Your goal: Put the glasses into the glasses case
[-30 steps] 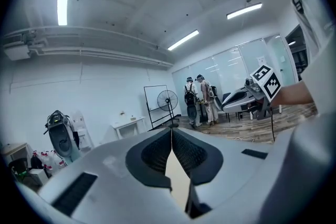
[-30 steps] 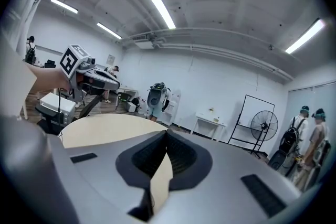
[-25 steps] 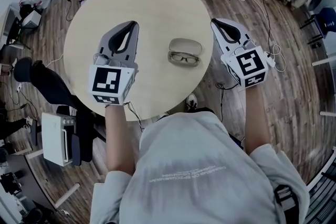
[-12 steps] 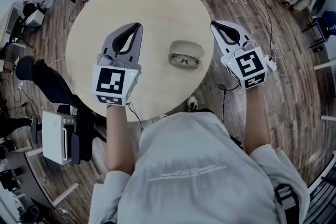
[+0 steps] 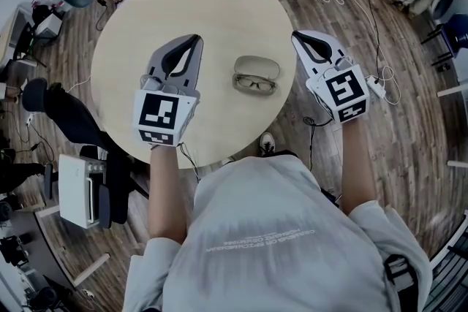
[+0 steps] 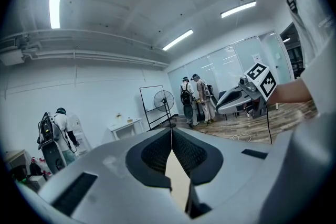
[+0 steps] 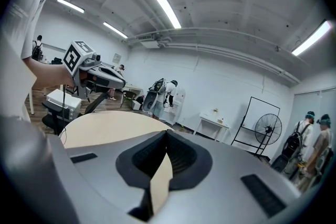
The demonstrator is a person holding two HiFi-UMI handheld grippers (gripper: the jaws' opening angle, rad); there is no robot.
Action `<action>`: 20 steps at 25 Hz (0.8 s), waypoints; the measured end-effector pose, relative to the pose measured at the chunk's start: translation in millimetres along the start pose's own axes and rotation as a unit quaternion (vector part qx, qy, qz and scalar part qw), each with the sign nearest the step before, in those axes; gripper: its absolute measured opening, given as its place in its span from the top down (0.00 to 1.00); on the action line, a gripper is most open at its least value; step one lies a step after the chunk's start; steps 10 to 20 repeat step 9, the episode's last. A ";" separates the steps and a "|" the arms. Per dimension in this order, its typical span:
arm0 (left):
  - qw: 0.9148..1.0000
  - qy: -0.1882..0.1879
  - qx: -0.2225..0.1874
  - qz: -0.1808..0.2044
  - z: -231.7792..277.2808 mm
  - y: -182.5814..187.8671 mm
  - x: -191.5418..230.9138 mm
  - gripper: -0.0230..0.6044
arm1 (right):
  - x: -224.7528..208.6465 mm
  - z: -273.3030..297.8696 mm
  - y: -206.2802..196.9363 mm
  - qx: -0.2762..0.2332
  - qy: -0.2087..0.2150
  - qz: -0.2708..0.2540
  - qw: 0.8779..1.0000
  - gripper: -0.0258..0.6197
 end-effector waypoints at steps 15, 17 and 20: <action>1.000 -0.002 0.008 -0.008 3.0 -5.1 -5.9 0.94 | -2.5 -0.4 -8.8 0.011 0.004 0.001 1.000 0.96; 1.000 -0.002 0.008 -0.008 3.0 -5.1 -5.9 0.94 | -2.5 -0.4 -8.8 0.011 0.004 0.001 1.000 0.96; 1.000 -0.002 0.008 -0.008 3.0 -5.1 -5.9 0.94 | -2.5 -0.4 -8.8 0.011 0.004 0.001 1.000 0.96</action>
Point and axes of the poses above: the fingertips, and each gripper's own axes: z forward along the fingers, x to its left, y out of its top, the point moved 4 cm from there along -z, backward along the fingers, and after that the axes turned 14 degrees about z, right-handed, at the moved point
